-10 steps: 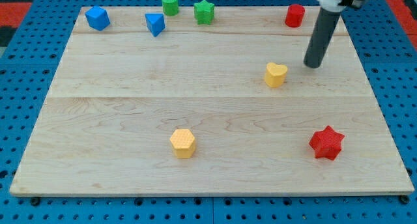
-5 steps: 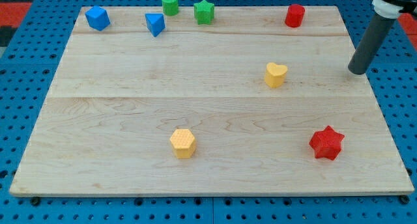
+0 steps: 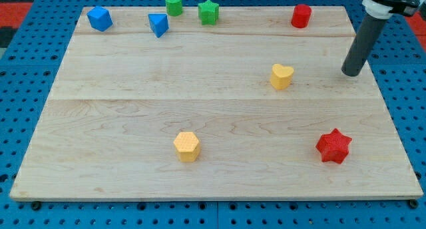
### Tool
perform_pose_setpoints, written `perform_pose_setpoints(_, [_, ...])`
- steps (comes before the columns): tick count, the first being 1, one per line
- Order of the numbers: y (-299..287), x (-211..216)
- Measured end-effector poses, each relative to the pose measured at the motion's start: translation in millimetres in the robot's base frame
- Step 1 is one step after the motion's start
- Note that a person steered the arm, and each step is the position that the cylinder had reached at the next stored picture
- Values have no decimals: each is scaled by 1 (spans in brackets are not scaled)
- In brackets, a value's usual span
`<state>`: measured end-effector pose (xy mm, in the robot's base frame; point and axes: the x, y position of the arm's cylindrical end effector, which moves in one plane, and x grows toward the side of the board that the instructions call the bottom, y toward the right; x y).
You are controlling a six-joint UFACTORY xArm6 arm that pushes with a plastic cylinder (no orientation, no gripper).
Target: Slide the red circle in between green star and yellow heart
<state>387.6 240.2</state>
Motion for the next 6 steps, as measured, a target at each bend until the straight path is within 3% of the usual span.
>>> perform_pose_setpoints(2, [-13, -13])
perform_pose_setpoints(3, [-31, -80])
perform_pose_setpoints(4, [-31, -174])
perform_pose_setpoints(6, [-44, -196])
